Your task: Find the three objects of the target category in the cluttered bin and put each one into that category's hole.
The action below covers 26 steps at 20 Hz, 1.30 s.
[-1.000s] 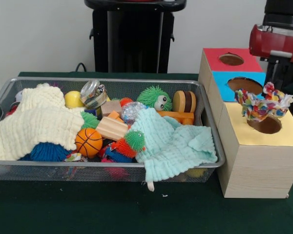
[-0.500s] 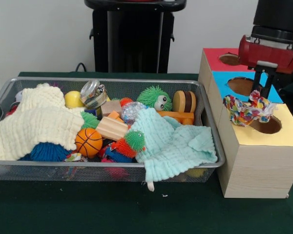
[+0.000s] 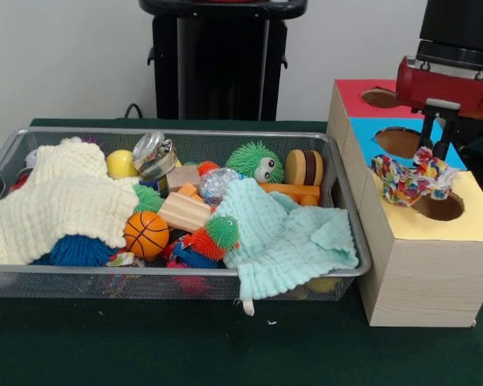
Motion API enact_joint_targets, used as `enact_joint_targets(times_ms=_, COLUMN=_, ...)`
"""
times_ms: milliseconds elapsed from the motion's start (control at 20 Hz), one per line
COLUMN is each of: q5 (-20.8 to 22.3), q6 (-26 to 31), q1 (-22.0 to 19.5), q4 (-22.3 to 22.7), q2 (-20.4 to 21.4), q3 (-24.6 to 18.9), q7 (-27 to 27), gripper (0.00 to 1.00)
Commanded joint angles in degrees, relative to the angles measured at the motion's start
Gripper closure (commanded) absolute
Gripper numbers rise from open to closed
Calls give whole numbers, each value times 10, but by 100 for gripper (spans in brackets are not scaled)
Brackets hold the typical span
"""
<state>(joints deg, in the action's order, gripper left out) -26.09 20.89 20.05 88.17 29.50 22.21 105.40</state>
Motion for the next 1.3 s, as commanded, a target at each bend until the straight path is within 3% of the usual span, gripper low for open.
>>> enact_joint_targets(times_ms=50, q5=-35, q6=99, q1=-1, q4=29, q2=-2, q3=-51, q7=168, gripper=100)
enact_joint_targets(times_ms=450, q5=-54, q6=93, q1=-4, q4=33, q2=-2, q3=-65, q7=163, gripper=100)
enact_joint_targets(times_ms=1300, q5=-122, q6=6, q1=-16, q4=85, q2=8, q3=-128, q7=151, gripper=100)
